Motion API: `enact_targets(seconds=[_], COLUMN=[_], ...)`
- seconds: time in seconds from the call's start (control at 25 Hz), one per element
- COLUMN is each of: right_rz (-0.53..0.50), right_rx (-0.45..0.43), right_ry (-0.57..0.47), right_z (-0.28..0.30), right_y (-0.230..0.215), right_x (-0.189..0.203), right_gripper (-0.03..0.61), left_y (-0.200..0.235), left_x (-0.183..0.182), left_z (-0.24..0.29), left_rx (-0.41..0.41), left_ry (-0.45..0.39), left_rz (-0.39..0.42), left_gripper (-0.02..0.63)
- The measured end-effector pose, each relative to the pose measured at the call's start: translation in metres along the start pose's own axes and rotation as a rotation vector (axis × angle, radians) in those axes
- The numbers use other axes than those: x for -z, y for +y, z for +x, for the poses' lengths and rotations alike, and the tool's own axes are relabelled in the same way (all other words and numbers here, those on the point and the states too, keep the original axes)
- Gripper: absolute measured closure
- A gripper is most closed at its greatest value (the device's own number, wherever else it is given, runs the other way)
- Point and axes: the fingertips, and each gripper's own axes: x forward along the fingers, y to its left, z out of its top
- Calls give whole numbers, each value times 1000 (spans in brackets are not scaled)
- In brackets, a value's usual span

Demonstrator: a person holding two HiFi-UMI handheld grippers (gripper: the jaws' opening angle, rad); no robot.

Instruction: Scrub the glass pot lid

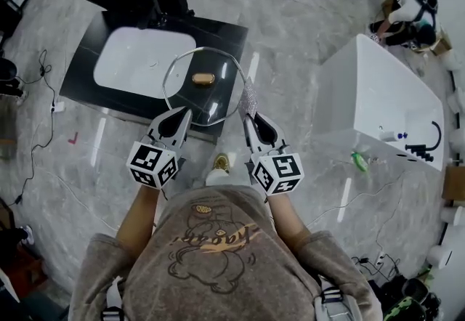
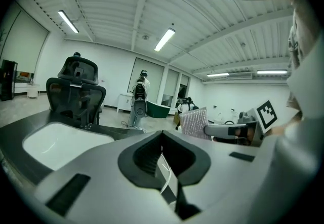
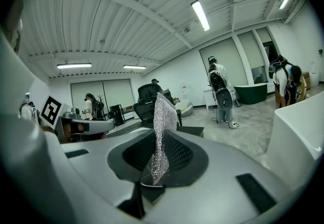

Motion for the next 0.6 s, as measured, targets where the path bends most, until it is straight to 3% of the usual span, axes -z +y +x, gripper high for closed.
enact_targets(seconds=[0.24,0.4,0.6], right_rz=[6,18,28], right_rx=[-19,-10,24], right_ry=[14,18,17], right_z=[35,53,67], right_y=[-23,-31,-40], right_x=[-12,-17,-23], right_gripper=[509,509,509], left_y=[21,25,30], left_x=[-9,-12,-14], left_z=[37,54,79], left_rx=[-11,59,124], left_ry=[14,21,85], left_rz=[22,25,105], left_gripper=[595,595,577])
